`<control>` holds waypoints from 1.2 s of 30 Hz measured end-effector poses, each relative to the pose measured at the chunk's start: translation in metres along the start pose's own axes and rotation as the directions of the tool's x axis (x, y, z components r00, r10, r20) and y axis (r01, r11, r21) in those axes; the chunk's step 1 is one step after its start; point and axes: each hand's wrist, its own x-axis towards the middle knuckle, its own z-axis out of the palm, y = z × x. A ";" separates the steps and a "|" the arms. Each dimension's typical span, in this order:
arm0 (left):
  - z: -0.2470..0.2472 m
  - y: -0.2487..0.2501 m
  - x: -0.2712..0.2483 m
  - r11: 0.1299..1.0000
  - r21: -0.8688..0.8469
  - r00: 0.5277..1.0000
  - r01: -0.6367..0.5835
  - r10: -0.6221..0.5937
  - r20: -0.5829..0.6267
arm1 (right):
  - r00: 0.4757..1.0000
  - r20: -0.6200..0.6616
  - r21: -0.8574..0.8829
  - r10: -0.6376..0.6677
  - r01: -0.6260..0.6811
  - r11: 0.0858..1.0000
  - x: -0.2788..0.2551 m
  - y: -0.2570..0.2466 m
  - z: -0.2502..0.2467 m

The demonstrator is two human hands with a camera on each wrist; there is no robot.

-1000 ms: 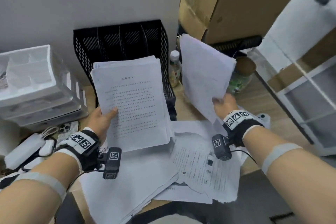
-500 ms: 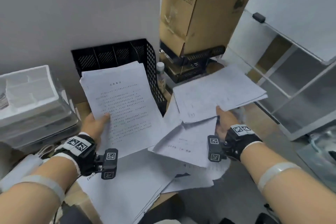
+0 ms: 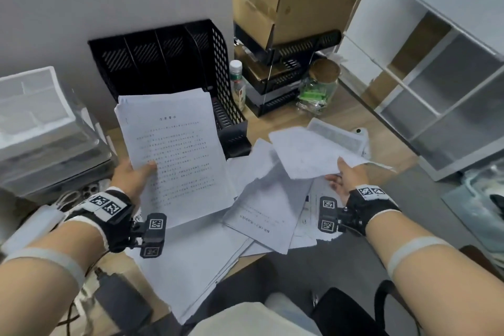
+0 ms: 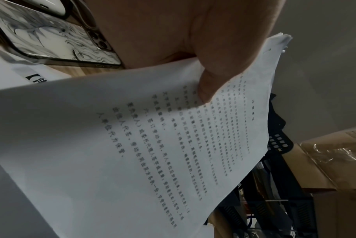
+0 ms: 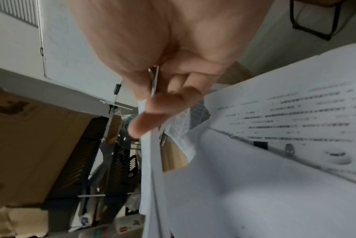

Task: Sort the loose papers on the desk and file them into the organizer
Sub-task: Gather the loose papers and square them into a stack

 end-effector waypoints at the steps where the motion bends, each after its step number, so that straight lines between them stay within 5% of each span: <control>1: 0.001 0.000 0.000 1.000 0.005 1.000 -0.001 0.001 -0.005 | 0.999 0.038 0.074 -0.018 0.016 0.997 0.001 -0.004 0.000; 3: 0.003 -0.001 0.001 1.000 0.009 1.000 -0.002 0.002 -0.008 | 0.993 0.121 0.160 -0.012 -0.008 0.987 0.000 -0.008 0.001; 5: 0.004 0.000 0.003 1.000 0.013 1.000 -0.004 0.004 -0.009 | 0.981 0.169 0.070 0.096 -0.109 0.992 0.002 -0.002 0.003; 8: 0.002 0.000 0.003 0.999 0.034 1.000 -0.013 0.013 -0.014 | 0.950 0.163 -0.388 0.266 -0.186 0.903 0.010 0.024 0.005; 12: -0.003 -0.002 0.003 0.999 0.044 1.000 -0.026 0.027 -0.013 | 0.906 0.261 -0.744 0.333 -0.030 0.667 0.018 0.070 0.011; 21: -0.015 -0.003 -0.006 0.999 0.033 1.000 -0.015 0.015 0.012 | 0.885 0.354 -0.760 0.304 0.083 0.644 0.010 0.082 0.053; 26: 0.002 0.006 -0.021 0.996 -0.087 0.993 -0.014 0.024 0.115 | 0.727 0.648 -0.535 0.227 0.223 0.815 -0.032 0.033 0.096; 28: 0.013 0.007 -0.026 0.997 -0.078 0.987 -0.004 0.017 0.159 | 0.702 0.694 -0.459 0.162 0.257 0.850 -0.046 0.020 0.113; 32: 0.029 0.009 -0.035 0.995 -0.097 0.970 0.017 0.007 0.242 | 0.747 0.658 -0.457 -0.095 0.496 0.738 -0.053 0.005 0.128; 36: 0.038 0.011 -0.041 0.991 -0.123 0.964 0.049 -0.015 0.265 | 0.773 0.607 -0.528 -0.183 0.565 0.635 -0.037 0.001 0.118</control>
